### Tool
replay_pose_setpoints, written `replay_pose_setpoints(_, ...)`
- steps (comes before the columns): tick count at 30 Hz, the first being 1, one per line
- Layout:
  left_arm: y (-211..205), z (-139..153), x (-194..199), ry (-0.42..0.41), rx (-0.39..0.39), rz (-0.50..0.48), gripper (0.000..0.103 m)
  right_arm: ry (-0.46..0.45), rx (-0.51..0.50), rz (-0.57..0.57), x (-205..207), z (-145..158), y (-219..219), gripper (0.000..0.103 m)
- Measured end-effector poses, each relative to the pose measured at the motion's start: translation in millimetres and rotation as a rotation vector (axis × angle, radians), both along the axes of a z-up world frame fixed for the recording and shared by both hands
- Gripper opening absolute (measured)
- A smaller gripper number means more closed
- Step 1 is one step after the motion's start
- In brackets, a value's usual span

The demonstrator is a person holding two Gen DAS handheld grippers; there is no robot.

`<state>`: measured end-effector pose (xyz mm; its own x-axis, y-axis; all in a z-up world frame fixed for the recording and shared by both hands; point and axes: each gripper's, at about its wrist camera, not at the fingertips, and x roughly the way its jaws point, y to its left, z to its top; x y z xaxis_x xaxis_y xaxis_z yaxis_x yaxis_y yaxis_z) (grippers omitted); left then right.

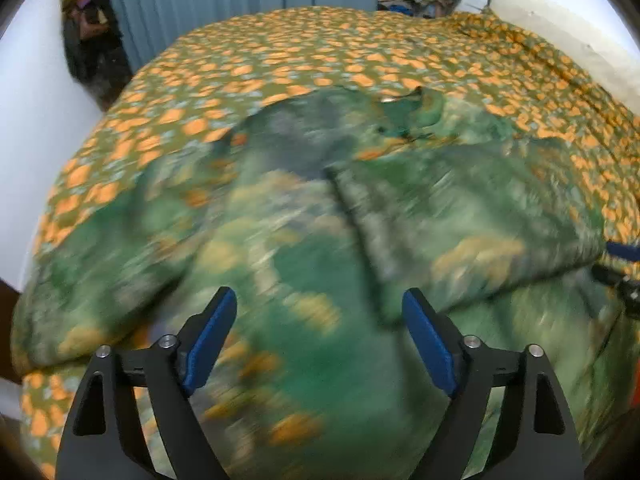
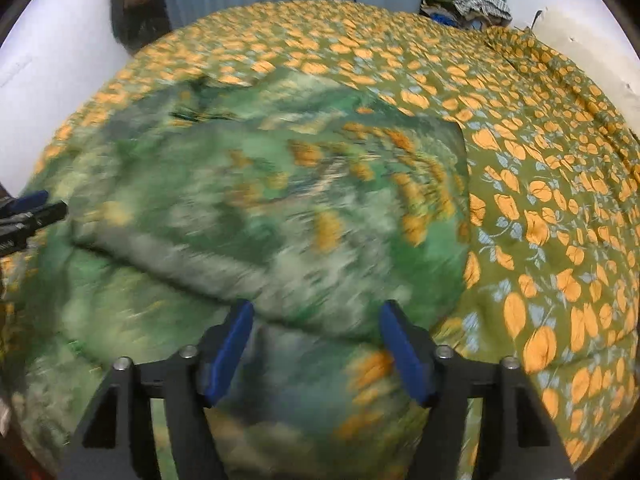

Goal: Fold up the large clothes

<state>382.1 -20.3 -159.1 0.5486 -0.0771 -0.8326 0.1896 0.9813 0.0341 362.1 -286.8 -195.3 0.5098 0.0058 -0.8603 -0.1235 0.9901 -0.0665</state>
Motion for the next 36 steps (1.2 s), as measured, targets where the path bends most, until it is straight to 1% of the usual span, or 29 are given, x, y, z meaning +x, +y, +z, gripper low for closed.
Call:
replay_pose_setpoints(1,9.2,1.0,-3.0,0.002,0.007,0.017,0.091,-0.013,-0.021,0.008,-4.1,2.6,7.8,0.068)
replay_pose_setpoints(3,41.6,2.9,-11.6,0.013,0.020,0.071,0.091,-0.040,-0.080,0.033,-12.6,6.7,28.7,0.068)
replay_pose_setpoints(7,109.6,1.9,-21.7,0.041,0.040,0.205,0.091,-0.069,-0.114,0.086,-21.2,14.3,67.8,0.068)
replay_pose_setpoints(9,150.8,-0.3,-26.3,0.063,0.019,0.303,0.091,-0.085,-0.123,0.113,-24.9,18.4,87.4,0.068)
replay_pose_setpoints(10,176.2,-1.1,-29.6,0.076,-0.009,0.360,0.091,-0.088,-0.118,0.124,-26.7,19.9,92.7,0.068)
replay_pose_setpoints(13,227.4,-5.1,-40.7,0.096,-0.069,0.483,0.091,-0.081,-0.077,0.150,-33.3,21.0,110.5,0.068)
replay_pose_setpoints(14,246.0,-6.9,-45.0,0.100,-0.099,0.530,0.091,-0.079,-0.064,0.157,-36.1,21.3,116.0,0.068)
replay_pose_setpoints(15,266.5,-9.3,-50.6,0.100,-0.146,0.582,0.091,-0.080,-0.056,0.165,-39.5,21.2,121.1,0.068)
replay_pose_setpoints(17,298.5,-16.0,-59.5,0.096,-0.258,0.667,0.091,-0.080,-0.049,0.177,-45.9,20.3,131.3,0.068)
replay_pose_setpoints(18,315.4,-21.1,-63.3,0.091,-0.330,0.713,0.091,-0.080,-0.045,0.184,-49.6,20.0,135.8,0.068)
replay_pose_setpoints(20,339.0,-33.8,-66.4,0.087,-0.448,0.790,0.092,-0.074,-0.031,0.196,-54.5,19.9,141.2,0.068)
replay_pose_setpoints(22,359.7,-54.7,-61.6,0.101,-0.568,0.864,0.092,-0.068,-0.019,0.204,-58.6,19.8,146.6,0.068)
replay_pose_setpoints(23,366.1,-62.0,-58.9,0.103,-0.615,0.886,0.092,-0.067,-0.014,0.210,-60.4,20.4,148.9,0.068)
replay_pose_setpoints(24,374.5,-70.8,-54.4,0.097,-0.677,0.921,0.092,-0.066,-0.011,0.215,-62.2,21.1,150.9,0.068)
replay_pose_setpoints(25,381.9,-75.3,-50.6,0.072,-0.723,0.963,0.092,-0.067,-0.010,0.217,-64.1,21.9,153.0,0.068)
replay_pose_setpoints(27,388.5,-74.4,-45.6,0.011,-0.775,1.017,0.087,-0.068,-0.010,0.222,-68.6,22.6,155.5,0.068)
replay_pose_setpoints(28,389.9,-72.3,-42.2,-0.017,-0.787,1.037,0.071,-0.066,-0.010,0.223,-70.6,22.6,155.4,0.068)
replay_pose_setpoints(29,390.3,-70.1,-38.3,-0.023,-0.778,1.045,0.040,-0.063,-0.007,0.223,-73.2,22.5,154.9,0.068)
replay_pose_setpoints(30,389.2,-67.6,-32.7,-0.018,-0.752,1.045,0.019,-0.061,-0.003,0.223,-75.8,22.2,153.7,0.068)
replay_pose_setpoints(31,385.7,-61.5,-26.3,-0.016,-0.722,1.028,0.012,-0.061,0.000,0.219,-78.7,22.0,151.2,0.068)
replay_pose_setpoints(33,372.4,-38.0,-19.7,-0.047,-0.608,1.000,0.010,-0.064,0.012,0.200,-83.4,22.0,143.2,0.068)
replay_pose_setpoints(35,347.9,3.4,-11.9,-0.120,-0.463,0.914,0.009,-0.069,0.034,0.170,-85.4,22.6,132.2,0.068)
replay_pose_setpoints(36,327.0,25.6,-4.5,-0.163,-0.385,0.852,0.009,-0.072,0.048,0.150,-86.5,23.1,125.3,0.068)
